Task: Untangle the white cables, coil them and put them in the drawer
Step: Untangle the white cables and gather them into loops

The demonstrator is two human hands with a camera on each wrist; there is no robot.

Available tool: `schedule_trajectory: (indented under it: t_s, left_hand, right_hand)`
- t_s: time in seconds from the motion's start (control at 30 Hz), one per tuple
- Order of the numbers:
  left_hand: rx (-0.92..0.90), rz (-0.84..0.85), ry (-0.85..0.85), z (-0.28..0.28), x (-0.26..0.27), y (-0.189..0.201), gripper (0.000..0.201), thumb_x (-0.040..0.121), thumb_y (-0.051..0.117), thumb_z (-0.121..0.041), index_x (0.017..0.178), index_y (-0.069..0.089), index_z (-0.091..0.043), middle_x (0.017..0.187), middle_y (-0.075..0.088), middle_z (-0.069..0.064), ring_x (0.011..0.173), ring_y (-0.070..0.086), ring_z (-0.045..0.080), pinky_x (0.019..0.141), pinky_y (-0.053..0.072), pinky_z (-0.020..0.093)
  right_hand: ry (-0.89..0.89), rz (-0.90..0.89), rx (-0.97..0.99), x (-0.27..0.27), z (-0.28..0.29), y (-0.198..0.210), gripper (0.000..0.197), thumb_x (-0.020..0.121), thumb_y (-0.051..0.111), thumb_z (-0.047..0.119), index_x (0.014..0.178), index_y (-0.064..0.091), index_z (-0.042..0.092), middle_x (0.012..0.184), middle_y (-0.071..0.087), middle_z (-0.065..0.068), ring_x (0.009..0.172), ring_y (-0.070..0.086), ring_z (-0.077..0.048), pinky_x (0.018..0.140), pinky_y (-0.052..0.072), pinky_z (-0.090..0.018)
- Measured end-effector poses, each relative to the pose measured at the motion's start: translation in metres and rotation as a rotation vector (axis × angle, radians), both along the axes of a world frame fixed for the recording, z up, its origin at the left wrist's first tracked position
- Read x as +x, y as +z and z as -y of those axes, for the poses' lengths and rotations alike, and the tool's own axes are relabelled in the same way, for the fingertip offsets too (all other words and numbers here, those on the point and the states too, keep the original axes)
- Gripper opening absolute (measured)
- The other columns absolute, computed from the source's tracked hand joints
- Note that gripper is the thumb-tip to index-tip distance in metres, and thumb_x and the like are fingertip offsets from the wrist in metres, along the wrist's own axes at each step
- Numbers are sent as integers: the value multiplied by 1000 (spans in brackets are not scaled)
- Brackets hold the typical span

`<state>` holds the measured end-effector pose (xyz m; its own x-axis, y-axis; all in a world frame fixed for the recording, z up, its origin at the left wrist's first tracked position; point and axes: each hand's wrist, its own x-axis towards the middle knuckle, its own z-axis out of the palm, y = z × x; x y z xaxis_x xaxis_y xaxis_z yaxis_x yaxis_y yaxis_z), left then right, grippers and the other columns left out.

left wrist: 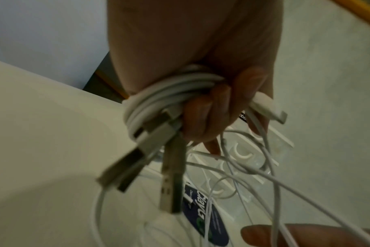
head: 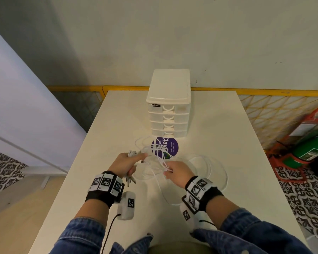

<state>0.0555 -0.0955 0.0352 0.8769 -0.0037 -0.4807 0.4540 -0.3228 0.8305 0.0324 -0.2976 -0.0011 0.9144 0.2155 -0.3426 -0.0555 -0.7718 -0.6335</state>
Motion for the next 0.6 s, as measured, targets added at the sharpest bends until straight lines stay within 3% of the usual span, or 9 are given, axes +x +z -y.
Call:
schedule_trajectory:
  t_s: [0.07, 0.13, 0.23, 0.33, 0.4, 0.53, 0.6]
  left_hand:
    - [11, 4, 13, 5, -3, -3, 33, 79, 74, -28, 60, 57, -8, 37, 36, 5, 31, 29, 15, 34, 26, 17]
    - [43, 55, 95, 10, -3, -8, 33, 80, 71, -13, 55, 51, -6, 34, 35, 1, 29, 30, 13, 34, 24, 16]
    - [81, 98, 277, 8, 2, -11, 35, 84, 62, -14, 55, 45, -6, 45, 41, 6, 39, 37, 18, 31, 28, 15]
    - [19, 130, 419, -5, 9, -14, 33, 84, 58, -16, 58, 40, -9, 51, 38, 8, 46, 34, 21, 31, 28, 15]
    - [10, 158, 450, -7, 10, -14, 32, 86, 58, -20, 62, 41, -8, 54, 39, 9, 48, 34, 22, 31, 29, 15]
    - [-28, 196, 347, 8, 9, -8, 30, 90, 58, -28, 70, 46, -10, 56, 43, 8, 46, 38, 19, 35, 35, 20]
    - [-28, 222, 229, 20, 8, -4, 29, 91, 59, -31, 74, 48, -10, 58, 46, 6, 48, 43, 17, 40, 46, 26]
  right_hand:
    - [7, 62, 45, 1, -2, -4, 22, 92, 53, 24, 98, 63, 6, 91, 65, -12, 90, 60, -28, 79, 44, -33]
    - [-21, 141, 69, 4, 0, 1, 24, 95, 49, 26, 106, 65, 12, 90, 61, -7, 85, 57, -22, 72, 38, -27]
    - [-218, 296, 117, 10, 22, 10, 27, 97, 46, 22, 116, 65, 19, 93, 58, -4, 84, 55, -18, 71, 34, -23]
    - [-587, 368, 174, 15, 68, 10, 28, 96, 44, 17, 112, 67, 16, 112, 65, -10, 104, 59, -26, 86, 40, -25]
    - [-789, 337, 176, 13, 98, 5, 29, 97, 41, 17, 109, 67, 14, 116, 65, -9, 108, 58, -28, 92, 43, -33]
    - [-841, 85, -15, 8, 125, -14, 37, 96, 38, 12, 129, 55, 13, 132, 53, -12, 118, 50, -31, 97, 41, -38]
    - [-835, 86, -21, 7, 121, -16, 48, 90, 40, 4, 137, 45, 11, 142, 41, -10, 127, 41, -30, 105, 36, -38]
